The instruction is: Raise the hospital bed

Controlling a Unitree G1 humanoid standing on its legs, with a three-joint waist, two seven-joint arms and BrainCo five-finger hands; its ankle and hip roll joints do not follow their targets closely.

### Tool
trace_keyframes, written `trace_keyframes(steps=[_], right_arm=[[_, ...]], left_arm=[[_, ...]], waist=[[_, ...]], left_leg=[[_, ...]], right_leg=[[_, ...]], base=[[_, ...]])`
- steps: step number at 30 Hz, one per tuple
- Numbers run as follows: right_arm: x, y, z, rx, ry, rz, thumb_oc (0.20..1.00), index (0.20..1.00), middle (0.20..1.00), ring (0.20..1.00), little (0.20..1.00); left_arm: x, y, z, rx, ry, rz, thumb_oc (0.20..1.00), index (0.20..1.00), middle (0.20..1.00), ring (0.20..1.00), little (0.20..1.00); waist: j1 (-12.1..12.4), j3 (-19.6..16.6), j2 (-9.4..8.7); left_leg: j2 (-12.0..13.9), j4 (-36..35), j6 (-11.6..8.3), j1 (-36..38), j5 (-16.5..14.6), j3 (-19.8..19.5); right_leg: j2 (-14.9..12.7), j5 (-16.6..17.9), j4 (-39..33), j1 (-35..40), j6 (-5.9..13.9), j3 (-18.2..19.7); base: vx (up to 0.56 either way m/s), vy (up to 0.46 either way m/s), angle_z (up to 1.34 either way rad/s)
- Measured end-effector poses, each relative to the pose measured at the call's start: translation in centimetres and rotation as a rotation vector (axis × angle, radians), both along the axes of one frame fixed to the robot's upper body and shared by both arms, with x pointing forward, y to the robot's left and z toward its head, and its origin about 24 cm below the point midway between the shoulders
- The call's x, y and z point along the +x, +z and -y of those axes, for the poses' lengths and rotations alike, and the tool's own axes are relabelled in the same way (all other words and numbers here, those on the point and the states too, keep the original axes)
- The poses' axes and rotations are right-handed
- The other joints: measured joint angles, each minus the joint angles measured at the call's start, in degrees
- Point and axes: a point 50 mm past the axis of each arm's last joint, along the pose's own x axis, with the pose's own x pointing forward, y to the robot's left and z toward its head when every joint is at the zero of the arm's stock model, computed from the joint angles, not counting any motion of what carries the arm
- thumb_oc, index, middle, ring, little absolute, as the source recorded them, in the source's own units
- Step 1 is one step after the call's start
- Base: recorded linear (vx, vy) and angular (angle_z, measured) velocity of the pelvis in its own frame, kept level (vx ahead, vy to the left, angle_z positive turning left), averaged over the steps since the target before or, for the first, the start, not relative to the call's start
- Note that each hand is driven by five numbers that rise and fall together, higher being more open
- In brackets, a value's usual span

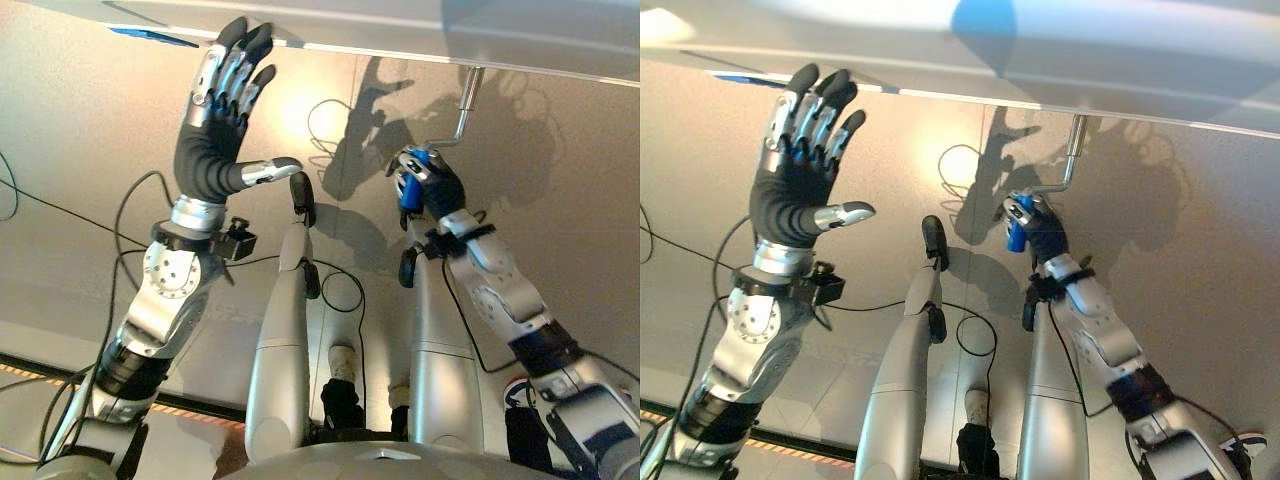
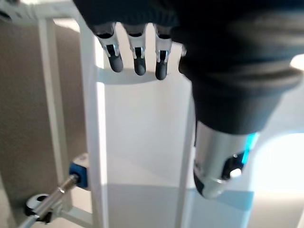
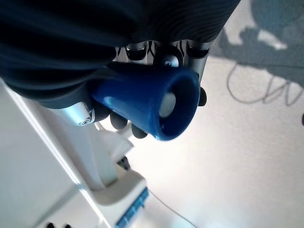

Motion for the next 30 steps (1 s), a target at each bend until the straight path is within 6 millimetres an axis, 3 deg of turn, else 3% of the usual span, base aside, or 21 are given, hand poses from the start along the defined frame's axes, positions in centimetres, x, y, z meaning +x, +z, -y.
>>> trace_keyframes(steps=[10, 17, 21, 24, 30], right_arm=[[-0.5, -0.2, 1.6, 0.056, -0.128, 0.048, 0.200, 0.200, 0.200, 0.200, 0.200], [0.6, -0.9, 6.0, -0.010, -0.382, 0.080, 0.200, 0.200, 0.200, 0.200, 0.200], [2.4, -1.9, 8.9, -0.074, -0.550, 0.026, 0.200, 0.200, 0.200, 0.200, 0.200], [4.8, -2.3, 10.8, -0.137, -0.659, -0.076, 0.200, 0.200, 0.200, 0.200, 0.200], [6.8, -2.8, 12.3, -0.266, -0.714, -0.209, 0.200, 0.200, 0.200, 0.200, 0.200]], left_arm=[[-0.3, 0.0, -0.8, 0.013, 0.013, 0.014, 1.000, 1.000, 1.000, 1.000, 1.000], [-0.5, 0.2, -0.6, 0.017, -0.004, 0.025, 1.000, 1.000, 1.000, 1.000, 1.000], [-0.8, 0.4, -0.4, 0.021, -0.021, 0.037, 1.000, 1.000, 1.000, 1.000, 1.000], [-0.9, 0.5, 0.0, 0.051, -0.048, 0.040, 1.000, 1.000, 1.000, 1.000, 1.000], [-0.7, 1.1, 1.4, 0.135, -0.116, 0.055, 1.000, 1.000, 1.000, 1.000, 1.000]], waist=[[-1.9, 0.5, -1.38], [-3.1, 0.5, -1.71], [-3.0, 0.5, -1.79], [-2.6, 0.4, -1.88], [-1.4, 0.4, -1.93]], left_leg=[[-0.5, 0.0, 1.09, 0.9, -0.4, 1.7], [-0.9, 0.0, 1.84, 1.1, -0.6, 1.8], [-1.1, 0.0, 2.21, 1.1, -0.5, 1.8], [-1.4, 0.1, 2.31, 1.1, -0.4, 1.8], [-1.7, 0.1, 2.69, 1.2, -0.2, 1.8]], right_leg=[[0.0, 1.6, -2.3, 1.0, 1.17, 2.2], [-0.2, 2.7, -4.3, 2.0, 2.14, 2.8], [-0.3, 3.2, -5.2, 2.5, 2.38, 2.8], [-0.7, 3.7, -5.8, 2.9, 2.36, 2.7], [-1.1, 4.3, -6.6, 3.5, 2.79, 2.7]], base=[[0.00, -0.015, -0.06], [0.00, -0.003, -0.01], [0.00, 0.000, 0.00], [0.00, 0.004, 0.02], [0.00, 0.002, 0.01]])
